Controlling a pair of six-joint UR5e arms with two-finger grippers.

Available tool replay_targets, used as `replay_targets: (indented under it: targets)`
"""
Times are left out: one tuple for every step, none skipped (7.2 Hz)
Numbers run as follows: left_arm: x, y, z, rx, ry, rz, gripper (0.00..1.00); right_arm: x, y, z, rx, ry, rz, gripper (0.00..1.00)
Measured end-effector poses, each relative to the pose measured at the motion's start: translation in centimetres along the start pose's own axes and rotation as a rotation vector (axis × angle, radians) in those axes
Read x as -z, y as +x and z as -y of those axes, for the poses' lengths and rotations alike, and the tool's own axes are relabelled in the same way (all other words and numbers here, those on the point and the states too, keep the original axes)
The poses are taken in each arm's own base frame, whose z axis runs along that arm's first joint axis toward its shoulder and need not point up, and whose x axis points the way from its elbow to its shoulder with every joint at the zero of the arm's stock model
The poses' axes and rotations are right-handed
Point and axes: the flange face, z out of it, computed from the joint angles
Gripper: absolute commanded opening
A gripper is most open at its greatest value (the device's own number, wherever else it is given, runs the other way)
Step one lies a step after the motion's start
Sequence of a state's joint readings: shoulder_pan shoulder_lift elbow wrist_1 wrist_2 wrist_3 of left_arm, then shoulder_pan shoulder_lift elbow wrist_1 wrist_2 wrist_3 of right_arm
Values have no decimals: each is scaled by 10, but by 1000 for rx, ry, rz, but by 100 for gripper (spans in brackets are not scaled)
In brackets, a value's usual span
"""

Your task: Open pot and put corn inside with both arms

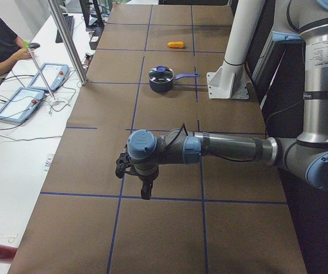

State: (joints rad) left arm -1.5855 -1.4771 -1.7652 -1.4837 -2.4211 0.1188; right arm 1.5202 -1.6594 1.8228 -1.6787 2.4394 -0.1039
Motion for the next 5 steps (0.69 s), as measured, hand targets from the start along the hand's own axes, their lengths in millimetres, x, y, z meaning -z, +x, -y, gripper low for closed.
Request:
replay_targets:
  targets:
    - [1, 37, 11, -18, 13, -20, 100, 1, -1, 1, 3, 3, 0, 100]
    - [1, 94, 20, -30, 11, -40, 100, 1, -1, 1, 2, 3, 1, 100]
    - [-1, 168, 26, -23, 0, -66, 100, 1, -2, 1, 2, 2, 1, 100]
    - [-3, 258, 33, -1, -15, -100, 100, 0, -2, 0, 0, 1, 0, 100]
    - [-9, 357, 40, 30, -22, -123, 100, 0, -2, 0, -1, 0, 1, 100]
